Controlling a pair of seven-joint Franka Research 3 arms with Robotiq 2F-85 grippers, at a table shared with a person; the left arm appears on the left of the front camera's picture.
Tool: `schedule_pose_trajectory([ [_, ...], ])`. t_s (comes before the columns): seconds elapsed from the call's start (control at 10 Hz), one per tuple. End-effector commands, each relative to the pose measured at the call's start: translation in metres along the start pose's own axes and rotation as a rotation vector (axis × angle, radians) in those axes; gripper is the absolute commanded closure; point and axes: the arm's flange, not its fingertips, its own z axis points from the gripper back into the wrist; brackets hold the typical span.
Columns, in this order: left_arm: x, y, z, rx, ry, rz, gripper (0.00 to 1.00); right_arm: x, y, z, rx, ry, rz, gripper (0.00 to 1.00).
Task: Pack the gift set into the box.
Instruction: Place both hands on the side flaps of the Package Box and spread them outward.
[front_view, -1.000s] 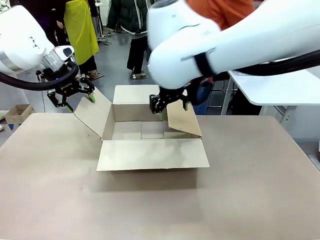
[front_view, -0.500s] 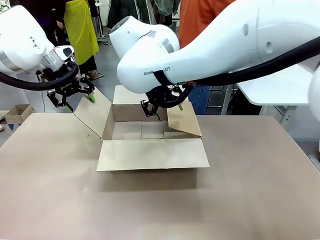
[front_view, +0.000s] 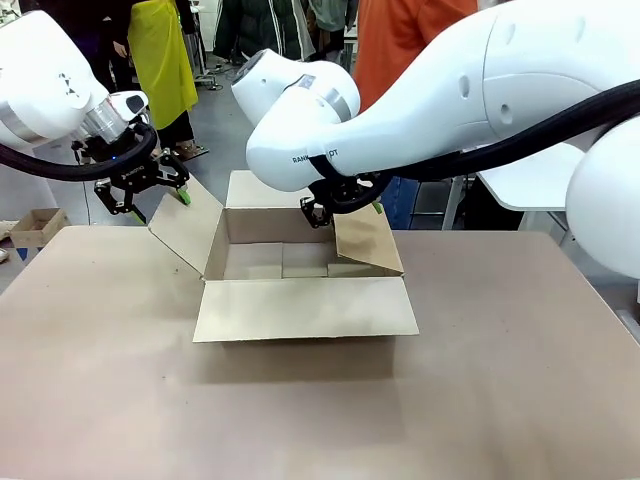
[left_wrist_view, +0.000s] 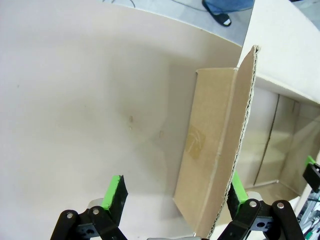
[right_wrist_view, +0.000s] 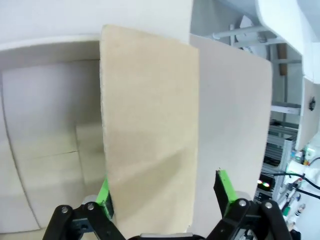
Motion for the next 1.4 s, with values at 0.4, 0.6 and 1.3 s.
schedule_pose_trajectory([
  [0.4, -0.002, -0.001, 0.003, 0.011, -0.012, 0.008, 0.00, -0.018, -0.099, 0.009, 0.015, -0.005, -0.151, 0.00],
  [0.6, -0.002, -0.001, 0.003, 0.011, -0.012, 0.008, 0.00, -0.022, -0.137, -0.008, 0.110, -0.013, -0.115, 0.00],
  [1.3, -0.002, -0.001, 0.003, 0.011, -0.012, 0.008, 0.00, -0.023, -0.208, -0.069, 0.470, -0.026, -0.173, 0.00],
])
